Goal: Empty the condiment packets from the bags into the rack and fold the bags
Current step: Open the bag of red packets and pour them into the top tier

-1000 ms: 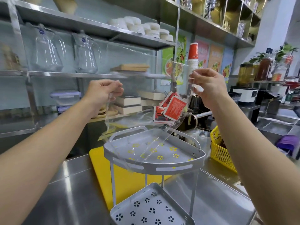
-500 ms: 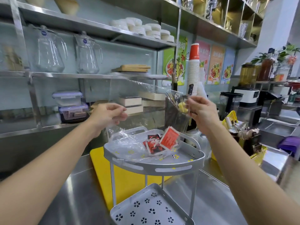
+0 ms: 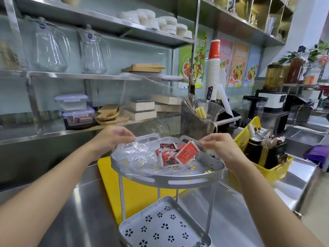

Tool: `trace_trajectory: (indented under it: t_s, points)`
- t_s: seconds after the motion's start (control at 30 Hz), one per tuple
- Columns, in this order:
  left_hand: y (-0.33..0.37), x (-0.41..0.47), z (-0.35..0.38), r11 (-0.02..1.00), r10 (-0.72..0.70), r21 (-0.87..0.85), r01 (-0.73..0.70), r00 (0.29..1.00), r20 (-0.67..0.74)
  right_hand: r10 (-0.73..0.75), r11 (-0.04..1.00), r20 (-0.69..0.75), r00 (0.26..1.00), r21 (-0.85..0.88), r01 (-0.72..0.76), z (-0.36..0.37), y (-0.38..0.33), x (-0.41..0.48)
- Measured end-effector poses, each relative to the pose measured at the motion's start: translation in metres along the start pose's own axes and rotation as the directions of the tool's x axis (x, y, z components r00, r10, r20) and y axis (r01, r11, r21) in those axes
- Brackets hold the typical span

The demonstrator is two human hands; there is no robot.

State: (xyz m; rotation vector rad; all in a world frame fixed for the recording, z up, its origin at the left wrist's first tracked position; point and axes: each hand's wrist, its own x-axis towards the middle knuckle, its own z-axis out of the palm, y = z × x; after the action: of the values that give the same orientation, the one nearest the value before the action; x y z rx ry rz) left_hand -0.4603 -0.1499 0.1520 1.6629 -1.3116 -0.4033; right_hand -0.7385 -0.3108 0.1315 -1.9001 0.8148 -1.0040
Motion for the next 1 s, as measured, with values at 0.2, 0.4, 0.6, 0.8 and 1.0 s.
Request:
trace_trajectory:
  t_s: [0.2,0.4,0.6,0.8,1.0]
  points:
    - [0.015,0.009,-0.008,0.996,0.087,-0.015,-0.091,0.979,-0.185,-0.015,0.941,-0.149,0.989,0.332,0.064,-0.005,-0.03,0.014]
    - [0.053,0.024,-0.015,0.976,0.144,-0.122,-0.181,0.953,-0.266,-0.002,0.871,-0.21,0.978,0.479,0.104,-0.015,-0.069,0.034]
    - [0.078,0.03,-0.027,0.957,0.21,-0.121,-0.262,0.919,-0.334,-0.019,0.854,-0.21,0.978,0.505,0.125,-0.026,-0.093,0.041]
    - [0.088,0.03,-0.03,0.953,0.195,-0.149,-0.264,0.91,-0.367,-0.044,0.845,-0.248,0.968,0.507,0.168,-0.031,-0.107,0.039]
    - [0.091,0.023,-0.043,0.922,0.089,-0.31,-0.233,0.906,-0.415,-0.105,0.864,-0.142,0.984,0.476,0.161,-0.022,-0.105,0.031]
